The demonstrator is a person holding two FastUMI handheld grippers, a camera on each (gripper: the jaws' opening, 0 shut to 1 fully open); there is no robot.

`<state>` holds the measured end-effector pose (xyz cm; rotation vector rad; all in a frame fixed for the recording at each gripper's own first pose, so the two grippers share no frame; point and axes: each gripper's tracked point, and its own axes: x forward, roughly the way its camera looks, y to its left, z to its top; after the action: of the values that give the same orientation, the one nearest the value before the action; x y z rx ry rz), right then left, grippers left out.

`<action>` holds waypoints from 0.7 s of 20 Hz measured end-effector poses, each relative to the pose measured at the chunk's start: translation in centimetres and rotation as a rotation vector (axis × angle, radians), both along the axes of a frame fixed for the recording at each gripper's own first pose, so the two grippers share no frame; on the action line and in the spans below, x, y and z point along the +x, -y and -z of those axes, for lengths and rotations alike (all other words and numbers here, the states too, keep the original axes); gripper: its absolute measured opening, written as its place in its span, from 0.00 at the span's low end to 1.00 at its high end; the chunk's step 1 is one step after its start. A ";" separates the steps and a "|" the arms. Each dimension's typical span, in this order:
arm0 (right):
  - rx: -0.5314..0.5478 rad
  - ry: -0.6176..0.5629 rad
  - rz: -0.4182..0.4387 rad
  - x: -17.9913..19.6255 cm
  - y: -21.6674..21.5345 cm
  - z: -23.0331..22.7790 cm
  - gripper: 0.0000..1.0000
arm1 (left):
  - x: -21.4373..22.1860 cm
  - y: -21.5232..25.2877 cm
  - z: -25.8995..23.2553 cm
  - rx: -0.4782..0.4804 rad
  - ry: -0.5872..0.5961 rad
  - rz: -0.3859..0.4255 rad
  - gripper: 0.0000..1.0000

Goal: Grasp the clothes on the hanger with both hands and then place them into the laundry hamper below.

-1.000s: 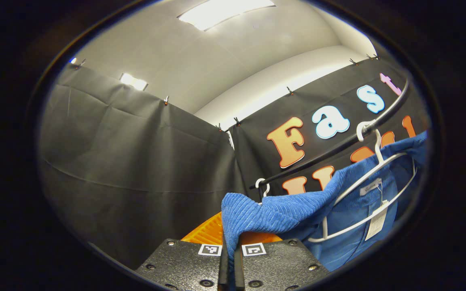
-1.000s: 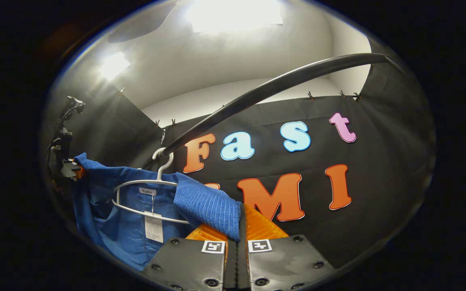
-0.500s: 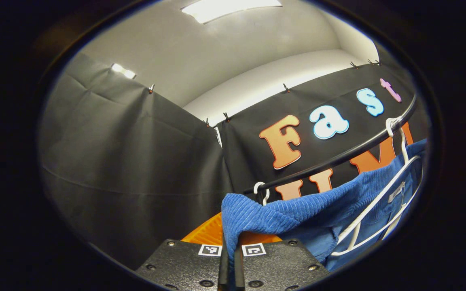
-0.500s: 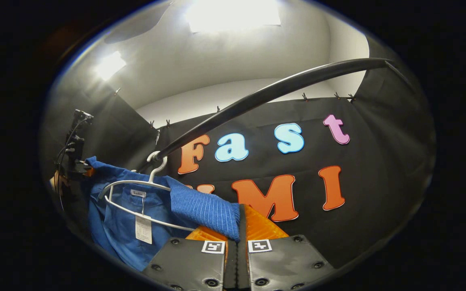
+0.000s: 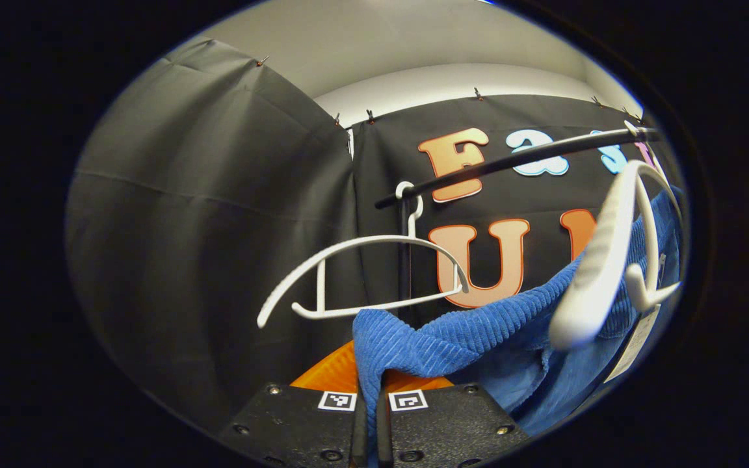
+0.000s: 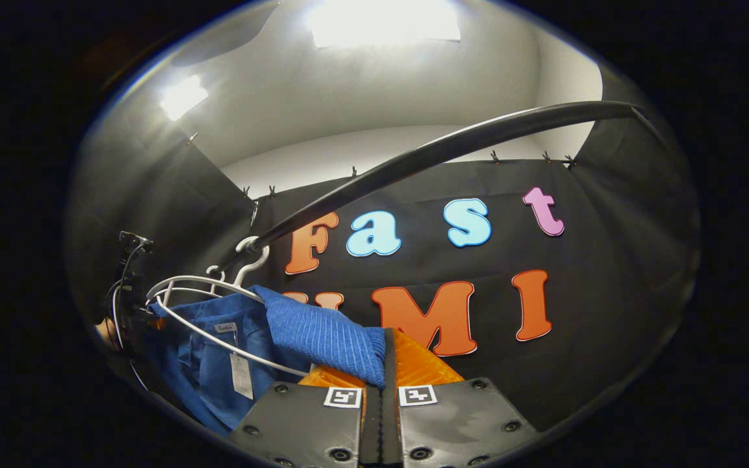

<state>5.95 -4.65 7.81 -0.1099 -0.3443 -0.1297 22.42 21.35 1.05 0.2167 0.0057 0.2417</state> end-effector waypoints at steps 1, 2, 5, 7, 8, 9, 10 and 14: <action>-0.006 -0.001 0.005 0.2 0.1 0.1 0.07 | -0.7 0.1 0.9 0.005 -0.012 -0.002 0.05; -0.015 -0.006 0.008 0.5 0.2 0.0 0.07 | -1.1 0.2 1.7 0.008 -0.025 -0.005 0.05; -0.024 0.011 0.031 1.5 1.0 -0.8 0.07 | -2.5 0.7 2.9 -0.003 -0.044 -0.004 0.05; -0.039 0.003 0.073 2.7 2.2 -0.7 0.07 | -3.3 1.3 3.2 0.001 -0.041 0.008 0.05; -0.047 -0.015 0.099 3.5 3.0 -0.3 0.07 | -3.6 1.5 3.2 0.010 -0.037 0.019 0.05; -0.048 -0.029 0.119 3.9 3.9 0.2 0.07 | -3.9 1.5 3.4 0.023 -0.041 0.025 0.07; -0.040 -0.046 0.137 4.2 4.6 0.5 0.07 | -4.2 1.7 3.6 0.034 -0.049 0.030 0.05; 0.017 -0.109 0.200 6.0 8.0 2.8 0.07 | -4.8 3.0 4.5 0.032 -0.073 0.055 0.07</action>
<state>11.97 -12.60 5.00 -0.1345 -0.2230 -0.3235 17.62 18.35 -3.47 0.2569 0.0681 0.1790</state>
